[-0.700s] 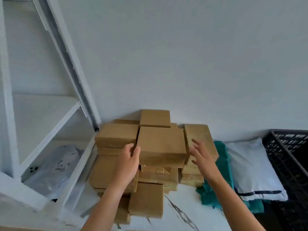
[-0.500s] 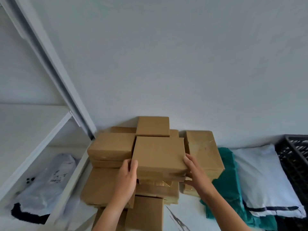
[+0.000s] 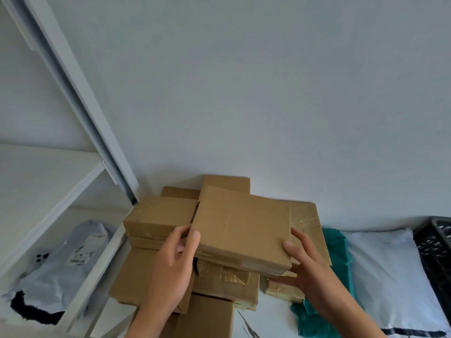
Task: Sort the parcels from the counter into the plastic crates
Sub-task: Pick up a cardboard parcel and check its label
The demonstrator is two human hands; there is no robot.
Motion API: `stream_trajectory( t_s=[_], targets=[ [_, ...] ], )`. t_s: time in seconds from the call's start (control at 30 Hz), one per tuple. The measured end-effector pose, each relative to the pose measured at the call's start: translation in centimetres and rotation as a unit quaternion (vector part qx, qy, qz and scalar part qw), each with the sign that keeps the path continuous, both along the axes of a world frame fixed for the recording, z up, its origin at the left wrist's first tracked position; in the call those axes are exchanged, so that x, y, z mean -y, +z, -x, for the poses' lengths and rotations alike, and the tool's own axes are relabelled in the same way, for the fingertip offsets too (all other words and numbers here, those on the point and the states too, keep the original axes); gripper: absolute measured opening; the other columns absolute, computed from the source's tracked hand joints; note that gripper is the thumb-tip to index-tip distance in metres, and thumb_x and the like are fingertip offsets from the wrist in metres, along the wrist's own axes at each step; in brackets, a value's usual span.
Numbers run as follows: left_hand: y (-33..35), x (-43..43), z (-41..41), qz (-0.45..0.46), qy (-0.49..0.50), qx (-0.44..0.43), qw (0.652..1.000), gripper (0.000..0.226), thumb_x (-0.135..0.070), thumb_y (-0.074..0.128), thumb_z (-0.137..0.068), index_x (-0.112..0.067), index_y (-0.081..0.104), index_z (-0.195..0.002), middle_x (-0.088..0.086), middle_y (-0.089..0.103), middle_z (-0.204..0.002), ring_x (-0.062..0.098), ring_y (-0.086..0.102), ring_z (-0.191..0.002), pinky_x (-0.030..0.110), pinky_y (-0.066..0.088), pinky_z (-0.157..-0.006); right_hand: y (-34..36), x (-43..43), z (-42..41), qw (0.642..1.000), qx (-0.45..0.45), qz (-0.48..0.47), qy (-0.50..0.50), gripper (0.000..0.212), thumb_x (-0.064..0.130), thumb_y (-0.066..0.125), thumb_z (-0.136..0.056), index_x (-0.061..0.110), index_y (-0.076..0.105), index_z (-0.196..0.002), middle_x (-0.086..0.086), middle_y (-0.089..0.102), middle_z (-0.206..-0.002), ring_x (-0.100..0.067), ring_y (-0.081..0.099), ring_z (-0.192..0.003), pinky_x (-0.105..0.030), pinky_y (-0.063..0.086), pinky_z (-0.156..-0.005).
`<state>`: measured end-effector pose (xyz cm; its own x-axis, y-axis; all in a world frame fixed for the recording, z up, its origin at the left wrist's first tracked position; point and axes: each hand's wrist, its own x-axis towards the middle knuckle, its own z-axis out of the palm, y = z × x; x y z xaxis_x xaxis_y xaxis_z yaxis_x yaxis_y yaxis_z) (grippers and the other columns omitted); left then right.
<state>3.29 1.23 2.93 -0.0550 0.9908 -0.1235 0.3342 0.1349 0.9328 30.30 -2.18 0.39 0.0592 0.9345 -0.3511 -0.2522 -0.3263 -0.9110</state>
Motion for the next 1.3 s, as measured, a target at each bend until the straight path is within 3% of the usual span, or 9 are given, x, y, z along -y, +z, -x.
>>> stream_trajectory(
  t_s=[0.2,0.3,0.37,0.43,0.53,0.6,0.83,1.03,1.3],
  targets=[
    [6.5,0.9,0.4,-0.143,-0.036,0.049,0.988,0.036,-0.062,0.05,-0.1,-0.043,0.064,-0.128,-0.028,0.071,-0.115,-0.006,0.066,-0.11,0.005,0.048,-0.081,4.9,3.0,0.9,0.996,-0.01,-0.082,0.045,0.11,0.061,0.094,-0.058,0.053,0.035,-0.151,-0.004,0.069,-0.137,-0.032,0.069,-0.122,-0.058,0.056,-0.1],
    [8.0,1.6,0.9,-0.215,-0.028,0.172,0.961,0.047,-0.053,0.054,-0.1,-0.032,0.059,-0.142,-0.012,0.068,-0.138,0.011,0.061,-0.132,0.038,0.047,-0.11,6.9,4.9,3.2,0.99,-0.009,-0.142,0.011,0.111,0.056,0.097,-0.053,0.054,0.039,-0.148,0.002,0.069,-0.136,-0.024,0.072,-0.117,-0.044,0.061,-0.087],
    [7.9,2.4,1.3,-0.221,-0.034,0.23,0.947,0.069,-0.061,0.063,-0.093,-0.033,0.046,-0.154,-0.008,0.056,-0.153,0.021,0.051,-0.144,0.06,0.039,-0.117,7.5,6.4,5.5,0.983,-0.027,-0.179,-0.037,0.107,0.045,0.094,-0.05,0.052,0.044,-0.143,0.007,0.074,-0.122,-0.013,0.075,-0.098,-0.031,0.06,-0.071],
    [7.3,3.7,1.3,-0.177,-0.085,0.252,0.948,0.091,-0.072,0.073,-0.081,-0.043,0.035,-0.158,-0.01,0.047,-0.16,0.023,0.047,-0.148,0.064,0.039,-0.116,7.2,7.6,8.5,0.975,-0.038,-0.208,-0.069,0.1,0.045,0.096,-0.049,0.052,0.049,-0.137,0.003,0.074,-0.121,-0.017,0.075,-0.101,-0.033,0.061,-0.074],
    [5.7,7.0,1.0,-0.126,-0.171,0.248,0.945,0.098,-0.057,0.077,-0.08,-0.046,0.023,-0.161,-0.008,0.057,-0.151,0.02,0.059,-0.136,0.044,0.055,-0.106,5.3,9.2,12.6,0.968,-0.047,-0.22,-0.113,0.103,0.046,0.104,-0.048,0.047,0.05,-0.137,-0.015,0.063,-0.138,-0.036,0.067,-0.123,-0.059,0.057,-0.097],
    [4.5,8.8,1.8,-0.122,-0.154,0.239,0.951,0.099,-0.051,0.074,-0.078,-0.043,0.021,-0.161,-0.008,0.063,-0.143,0.015,0.065,-0.128,0.029,0.057,-0.099,4.4,10.4,14.5,0.968,-0.055,-0.213,-0.124,0.101,0.042,0.106,-0.044,0.048,0.055,-0.131,-0.019,0.062,-0.138,-0.04,0.066,-0.124,-0.062,0.054,-0.1],
    [2.3,10.8,7.5,-0.07,-0.128,0.265,0.953,0.081,-0.061,0.068,-0.074,-0.05,0.04,-0.15,-0.017,0.067,-0.137,0.009,0.063,-0.129,0.036,0.051,-0.103,4.2,14.2,14.7,0.982,0.041,-0.162,-0.089,0.089,0.076,0.083,-0.058,0.057,0.051,-0.139,0.007,0.067,-0.136,-0.016,0.066,-0.126,-0.047,0.053,-0.105],
    [2.4,13.0,6.3,-0.054,-0.21,0.213,0.953,0.068,-0.047,0.065,-0.094,-0.033,0.04,-0.156,-0.036,0.067,-0.12,-0.014,0.063,-0.112,0.004,0.048,-0.087,5.3,16.9,13.7,0.982,0.1,-0.139,-0.084,0.044,0.053,0.068,-0.095,0.05,0.055,-0.137,0.015,0.072,-0.129,-0.007,0.068,-0.119,-0.03,0.058,-0.09],
    [1.8,15.1,3.2,-0.077,-0.214,0.216,0.949,0.074,-0.049,0.061,-0.088,-0.05,0.033,-0.157,-0.027,0.066,-0.129,-0.001,0.065,-0.119,0.015,0.054,-0.09,6.2,19.2,10.8,0.966,0.163,-0.155,-0.125,0.06,0.056,0.069,-0.08,0.047,0.052,-0.136,0.019,0.068,-0.132,-0.004,0.069,-0.116,-0.022,0.059,-0.082]
  ],
)
